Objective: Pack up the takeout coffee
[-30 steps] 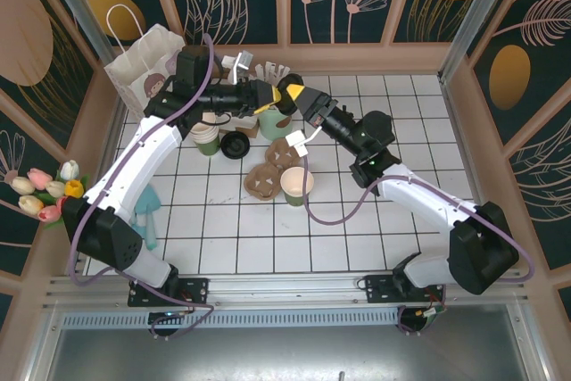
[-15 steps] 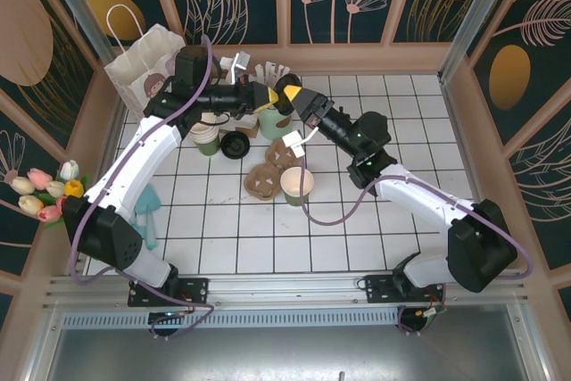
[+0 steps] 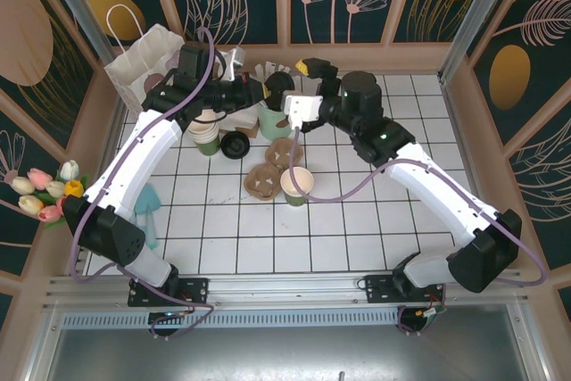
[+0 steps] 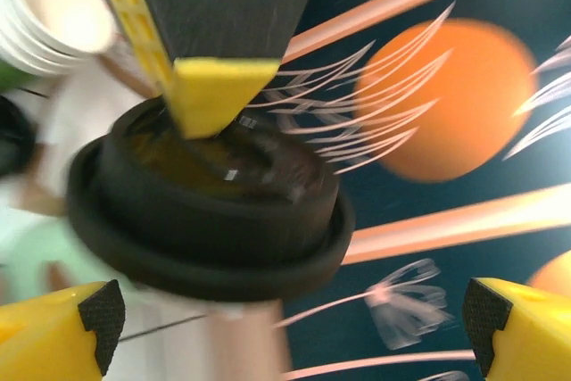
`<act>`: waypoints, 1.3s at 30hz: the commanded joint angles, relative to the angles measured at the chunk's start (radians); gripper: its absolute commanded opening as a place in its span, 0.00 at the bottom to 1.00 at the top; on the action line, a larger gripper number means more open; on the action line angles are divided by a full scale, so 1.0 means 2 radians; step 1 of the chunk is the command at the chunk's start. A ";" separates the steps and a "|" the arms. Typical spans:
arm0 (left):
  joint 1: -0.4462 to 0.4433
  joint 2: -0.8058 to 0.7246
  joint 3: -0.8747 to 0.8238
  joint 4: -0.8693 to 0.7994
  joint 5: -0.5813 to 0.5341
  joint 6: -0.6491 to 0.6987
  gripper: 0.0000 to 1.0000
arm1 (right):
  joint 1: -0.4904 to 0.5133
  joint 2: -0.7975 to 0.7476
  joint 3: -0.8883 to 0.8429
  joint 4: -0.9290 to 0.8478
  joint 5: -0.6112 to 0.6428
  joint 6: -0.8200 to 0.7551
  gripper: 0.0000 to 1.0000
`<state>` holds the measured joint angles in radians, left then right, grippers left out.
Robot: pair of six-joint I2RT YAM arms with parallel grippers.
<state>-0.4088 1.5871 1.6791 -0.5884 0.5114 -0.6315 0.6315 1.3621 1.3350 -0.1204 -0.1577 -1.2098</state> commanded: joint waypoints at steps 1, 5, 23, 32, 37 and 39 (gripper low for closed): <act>0.000 0.006 -0.002 -0.028 -0.057 0.027 0.00 | -0.014 -0.021 0.001 -0.118 -0.068 0.179 0.99; -0.001 -0.003 -0.029 -0.046 -0.076 0.039 0.00 | -0.017 -0.075 -0.088 0.023 -0.076 0.397 0.99; -0.082 -0.051 -0.128 -0.081 -0.097 -0.001 0.00 | -0.067 -0.092 -0.171 -0.037 -0.046 0.908 0.99; -0.142 -0.061 -0.198 -0.032 -0.117 -0.078 0.00 | -0.072 -0.122 -0.257 0.002 -0.108 0.929 0.96; -0.167 -0.043 -0.200 -0.027 -0.139 -0.095 0.00 | -0.080 -0.133 -0.302 0.028 -0.149 0.931 0.87; -0.168 -0.039 -0.195 -0.034 -0.146 -0.095 0.00 | -0.088 -0.133 -0.309 0.018 -0.167 0.924 0.86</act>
<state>-0.7380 1.4879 1.2808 -0.6701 0.2668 -0.7845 0.4751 1.1137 0.7486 -0.1188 -0.4076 0.6353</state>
